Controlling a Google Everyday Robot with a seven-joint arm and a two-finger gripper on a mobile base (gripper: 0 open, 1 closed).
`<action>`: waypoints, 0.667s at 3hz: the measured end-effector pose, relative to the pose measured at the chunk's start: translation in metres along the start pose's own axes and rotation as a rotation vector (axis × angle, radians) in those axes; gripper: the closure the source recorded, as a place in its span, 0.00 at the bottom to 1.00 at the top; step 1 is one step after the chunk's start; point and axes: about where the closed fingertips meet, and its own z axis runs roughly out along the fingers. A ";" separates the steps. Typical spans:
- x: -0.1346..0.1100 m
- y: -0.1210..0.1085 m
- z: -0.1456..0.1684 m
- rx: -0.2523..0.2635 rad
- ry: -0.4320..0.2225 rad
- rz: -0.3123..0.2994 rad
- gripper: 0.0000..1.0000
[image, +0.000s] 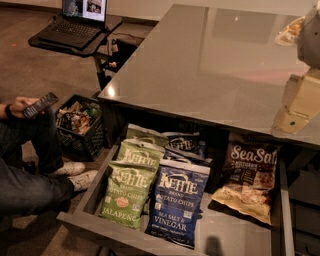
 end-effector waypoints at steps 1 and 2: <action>0.000 0.000 0.000 0.000 0.000 0.000 0.00; 0.011 0.008 0.012 0.030 0.030 0.001 0.00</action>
Offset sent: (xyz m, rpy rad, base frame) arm -0.0071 -0.0174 -0.0438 -0.0647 -0.0219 -0.0447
